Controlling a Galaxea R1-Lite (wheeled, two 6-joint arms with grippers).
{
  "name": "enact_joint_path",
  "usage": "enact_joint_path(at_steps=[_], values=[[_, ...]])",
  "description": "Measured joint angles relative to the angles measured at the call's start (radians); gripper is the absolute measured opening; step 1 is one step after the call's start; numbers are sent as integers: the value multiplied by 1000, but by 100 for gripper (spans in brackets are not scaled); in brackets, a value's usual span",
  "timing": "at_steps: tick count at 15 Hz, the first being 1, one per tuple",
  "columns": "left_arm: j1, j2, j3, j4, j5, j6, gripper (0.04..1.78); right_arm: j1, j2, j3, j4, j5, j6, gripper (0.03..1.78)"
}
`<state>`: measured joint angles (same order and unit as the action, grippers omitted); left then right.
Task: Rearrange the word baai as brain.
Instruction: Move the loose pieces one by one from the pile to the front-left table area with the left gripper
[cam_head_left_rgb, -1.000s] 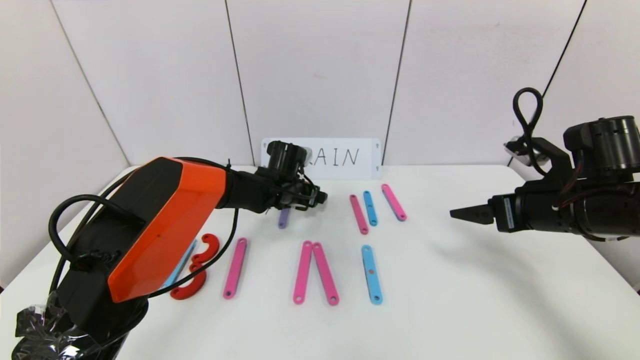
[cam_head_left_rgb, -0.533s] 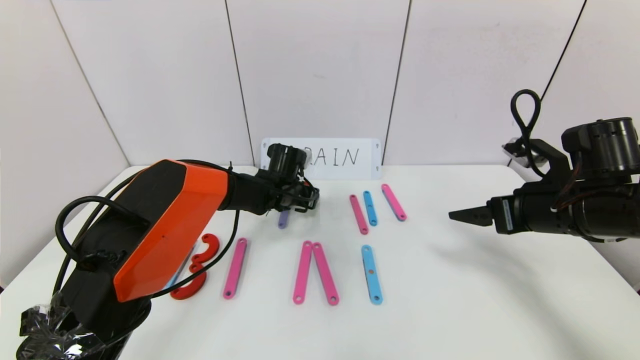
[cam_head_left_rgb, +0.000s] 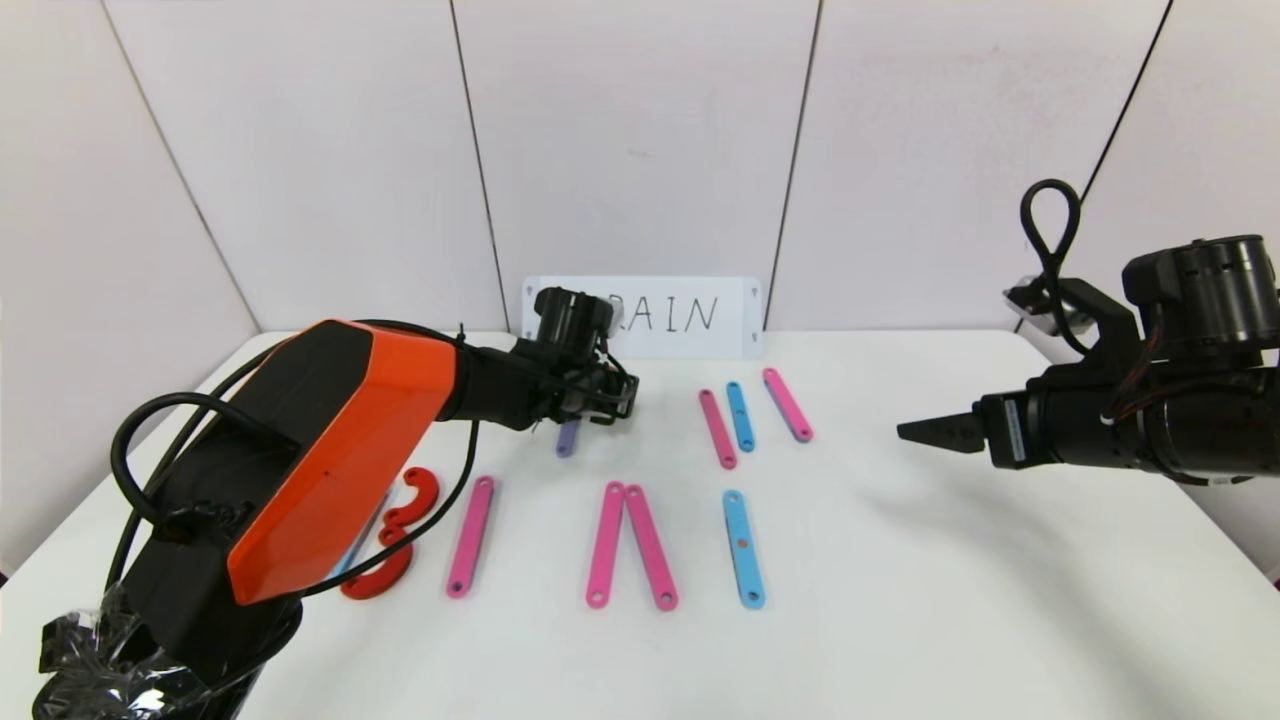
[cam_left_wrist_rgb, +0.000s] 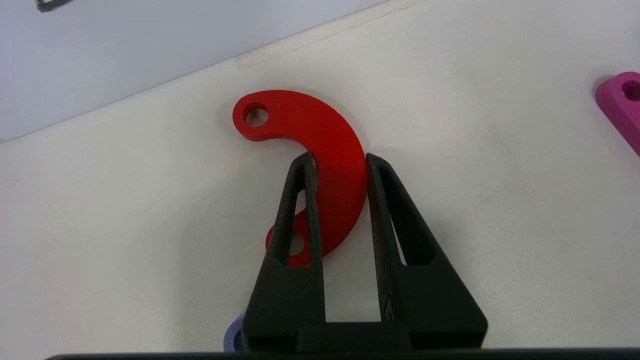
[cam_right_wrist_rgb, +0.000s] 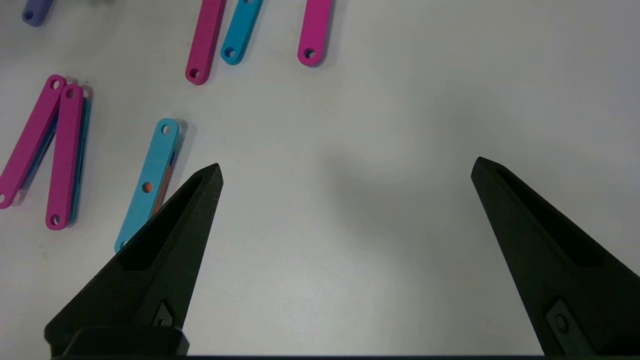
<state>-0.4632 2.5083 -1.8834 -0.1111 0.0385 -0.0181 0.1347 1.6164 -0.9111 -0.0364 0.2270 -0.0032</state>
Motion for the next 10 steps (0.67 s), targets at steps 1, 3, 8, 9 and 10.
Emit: enact_joint_path(at_steps=[1,3,8,9,10], values=[[0,-1,1,1,0,0,31,0,0,0,0,0,0,174],[0,-7,7,2,0,-3,31,0,0,0,0,0,0,174],[-7,-73,68,13,0,-2,30,0,0,0,0,-2,0,174],[-9,-97,93,15,1,-1,30,0,0,0,0,-3,0,174],[-10,-121,121,17,2,-1,30,0,0,0,0,-3,0,174]])
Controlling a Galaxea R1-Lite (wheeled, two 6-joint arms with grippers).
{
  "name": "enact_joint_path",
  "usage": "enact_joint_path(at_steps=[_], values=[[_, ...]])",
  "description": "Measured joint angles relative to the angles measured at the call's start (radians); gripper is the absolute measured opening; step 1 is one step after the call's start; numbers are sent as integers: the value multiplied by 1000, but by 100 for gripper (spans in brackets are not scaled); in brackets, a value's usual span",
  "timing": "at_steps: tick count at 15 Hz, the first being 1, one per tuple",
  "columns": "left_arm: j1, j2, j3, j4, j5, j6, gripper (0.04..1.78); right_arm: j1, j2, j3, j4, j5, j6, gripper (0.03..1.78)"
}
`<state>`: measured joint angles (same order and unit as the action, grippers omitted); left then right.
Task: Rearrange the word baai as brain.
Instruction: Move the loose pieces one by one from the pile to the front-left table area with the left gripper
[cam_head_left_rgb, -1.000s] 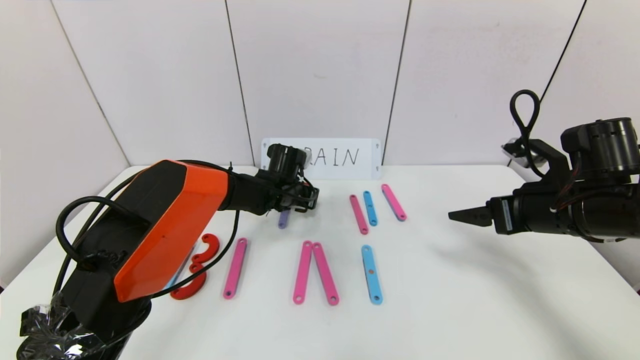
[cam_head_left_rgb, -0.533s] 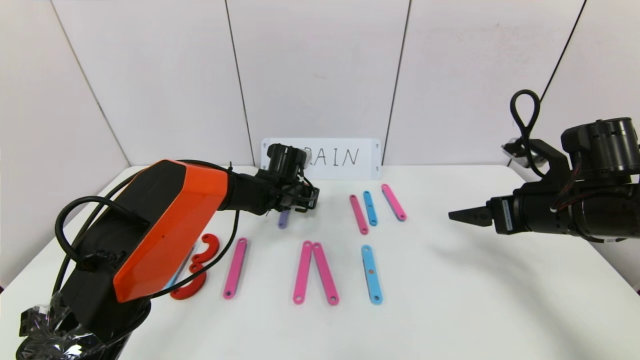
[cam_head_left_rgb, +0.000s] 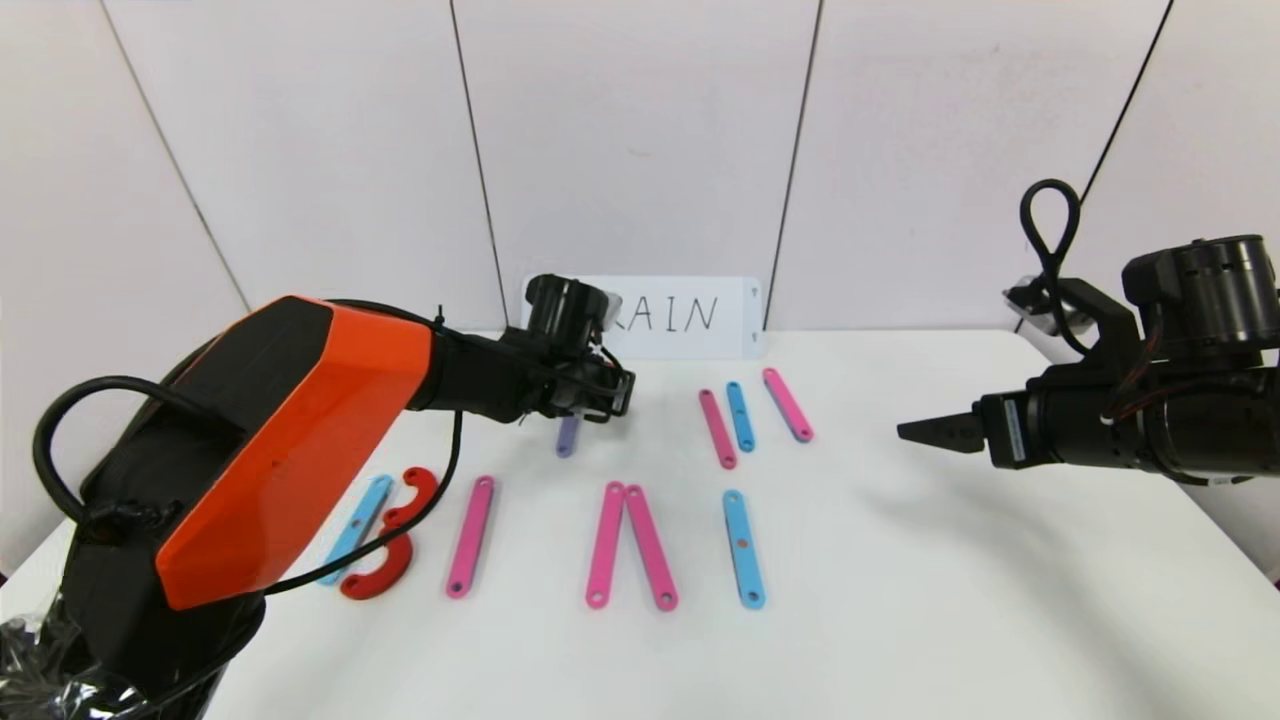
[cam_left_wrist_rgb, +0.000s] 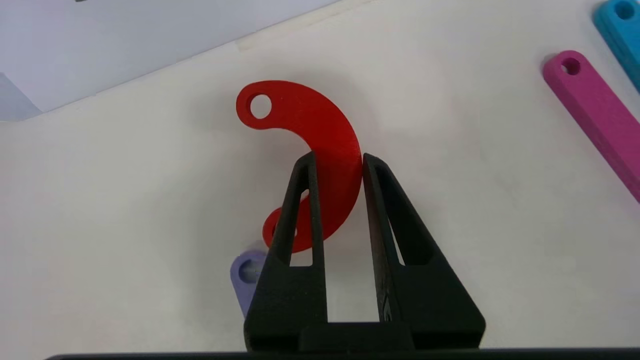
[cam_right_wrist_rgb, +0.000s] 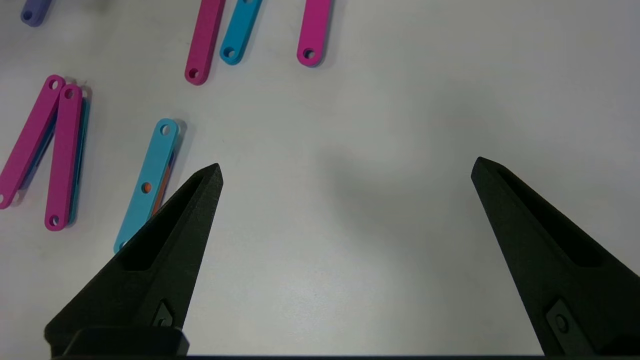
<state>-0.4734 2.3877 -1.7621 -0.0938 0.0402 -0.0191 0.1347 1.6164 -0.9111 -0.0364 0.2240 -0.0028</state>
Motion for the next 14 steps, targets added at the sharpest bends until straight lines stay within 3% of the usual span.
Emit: enact_joint_path(at_steps=[7,11,14], values=[[-12,-192,170,57,42,-51,30,1,0,0,0,-3,-1,174],[-37,-280,216,264,140,-183,30,1,0,0,0,-3,-1,174],[-57,-324,228,421,157,-289,30,0,0,0,0,-3,-1,174]])
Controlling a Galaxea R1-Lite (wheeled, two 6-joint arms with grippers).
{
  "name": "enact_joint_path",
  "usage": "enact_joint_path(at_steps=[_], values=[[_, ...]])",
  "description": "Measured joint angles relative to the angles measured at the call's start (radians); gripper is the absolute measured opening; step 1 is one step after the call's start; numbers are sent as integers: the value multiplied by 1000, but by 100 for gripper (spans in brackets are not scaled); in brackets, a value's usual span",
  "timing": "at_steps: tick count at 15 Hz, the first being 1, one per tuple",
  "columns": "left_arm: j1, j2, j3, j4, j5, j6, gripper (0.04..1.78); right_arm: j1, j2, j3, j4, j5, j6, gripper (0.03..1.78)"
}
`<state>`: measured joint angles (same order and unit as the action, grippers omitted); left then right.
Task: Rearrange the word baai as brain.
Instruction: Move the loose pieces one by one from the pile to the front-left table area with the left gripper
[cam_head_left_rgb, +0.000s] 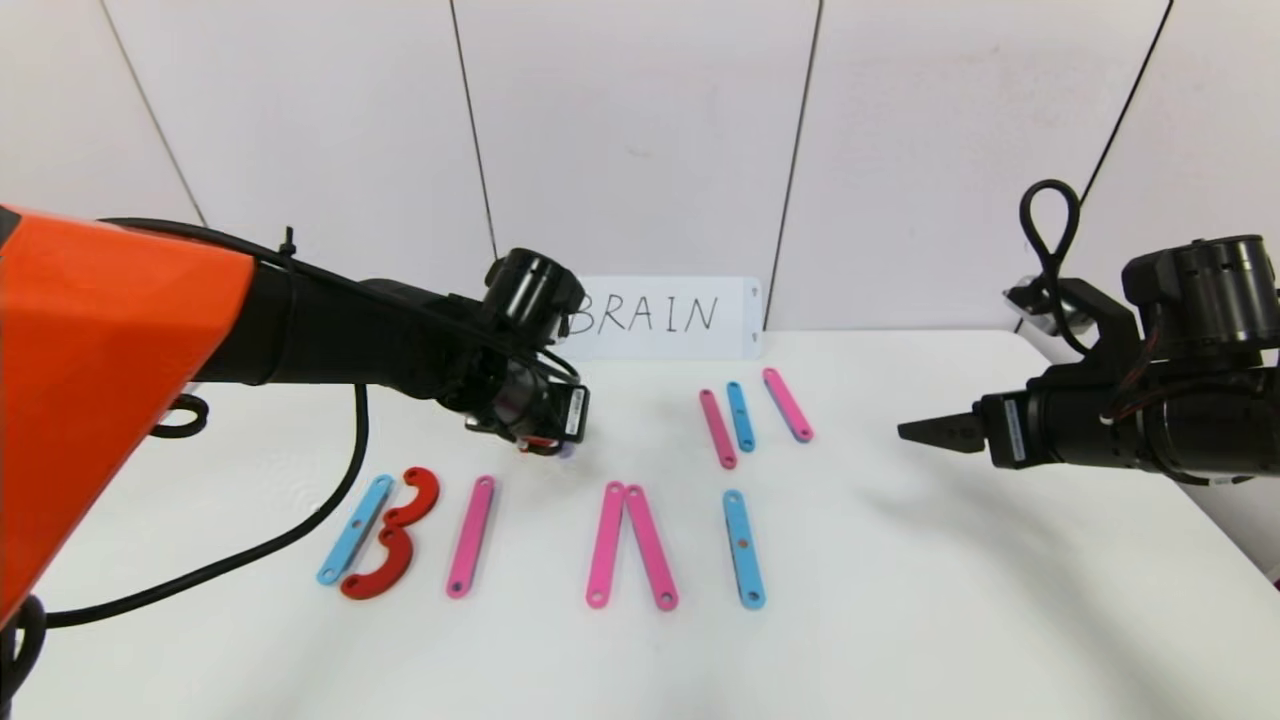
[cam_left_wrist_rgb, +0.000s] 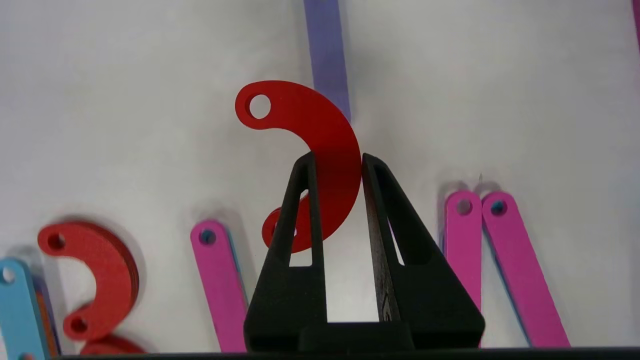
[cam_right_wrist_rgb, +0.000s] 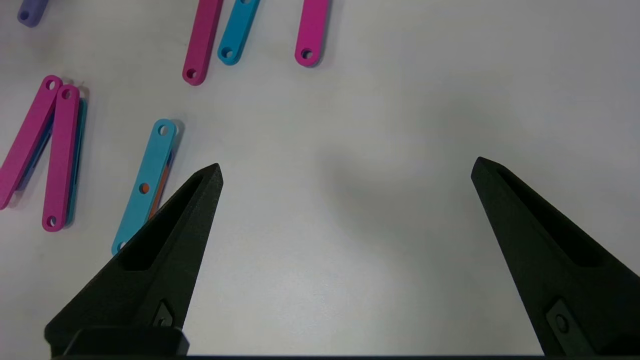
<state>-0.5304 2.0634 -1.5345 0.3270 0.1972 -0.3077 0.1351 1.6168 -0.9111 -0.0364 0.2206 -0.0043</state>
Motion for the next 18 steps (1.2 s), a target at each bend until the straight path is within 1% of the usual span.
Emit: enact_joint_path(at_steps=[3,5,9,18], values=[[-13,-25,6,101,33,-70,30,-1,1,-1,0,-1,0,174],[-15,-27,27,101,41,-84,30,-1,1,-1,-5,-2,0,174],[-16,-13,54,96,43,-112,30,0,4,12,-53,-4,4,174],[-13,24,66,92,42,-116,30,1,11,15,-54,-5,4,174]])
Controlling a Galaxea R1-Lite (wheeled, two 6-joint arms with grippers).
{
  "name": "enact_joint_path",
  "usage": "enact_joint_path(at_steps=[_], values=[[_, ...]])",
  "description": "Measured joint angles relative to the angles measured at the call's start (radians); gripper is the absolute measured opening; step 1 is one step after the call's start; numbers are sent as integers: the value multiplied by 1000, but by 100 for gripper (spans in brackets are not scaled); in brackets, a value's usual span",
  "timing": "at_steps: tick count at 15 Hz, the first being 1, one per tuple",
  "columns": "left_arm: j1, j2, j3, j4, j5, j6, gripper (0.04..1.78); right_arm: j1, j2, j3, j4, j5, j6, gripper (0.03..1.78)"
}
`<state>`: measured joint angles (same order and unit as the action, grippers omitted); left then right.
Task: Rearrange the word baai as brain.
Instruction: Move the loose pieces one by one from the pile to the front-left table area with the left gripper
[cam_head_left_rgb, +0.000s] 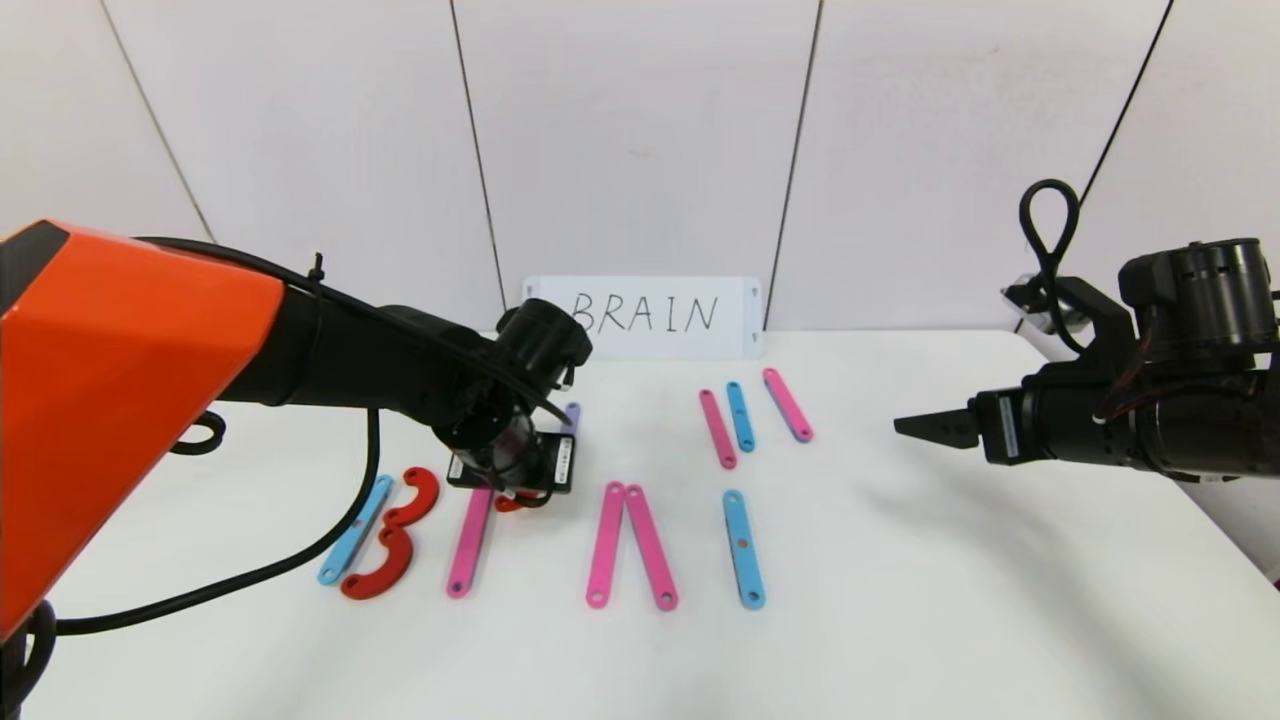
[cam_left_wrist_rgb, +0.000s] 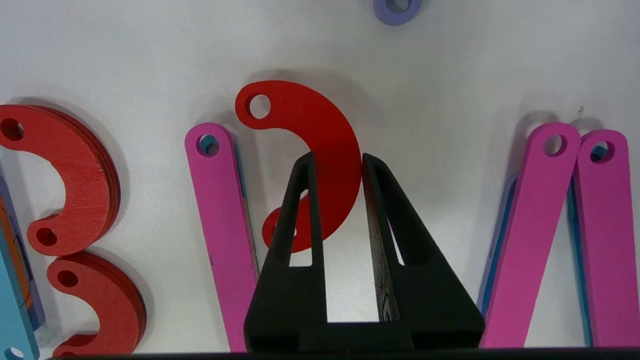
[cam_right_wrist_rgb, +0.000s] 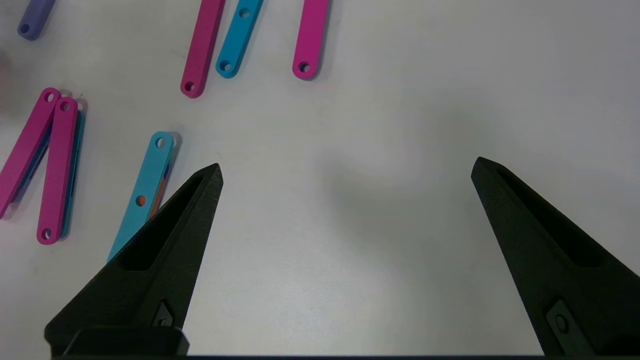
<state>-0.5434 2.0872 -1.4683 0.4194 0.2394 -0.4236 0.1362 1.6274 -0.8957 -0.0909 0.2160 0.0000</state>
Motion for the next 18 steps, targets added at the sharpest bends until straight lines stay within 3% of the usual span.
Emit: enact_joint_path(at_steps=[18], values=[[-1,-13,67,-67,-28,60,30,3,4,4,0,0,-1,174]])
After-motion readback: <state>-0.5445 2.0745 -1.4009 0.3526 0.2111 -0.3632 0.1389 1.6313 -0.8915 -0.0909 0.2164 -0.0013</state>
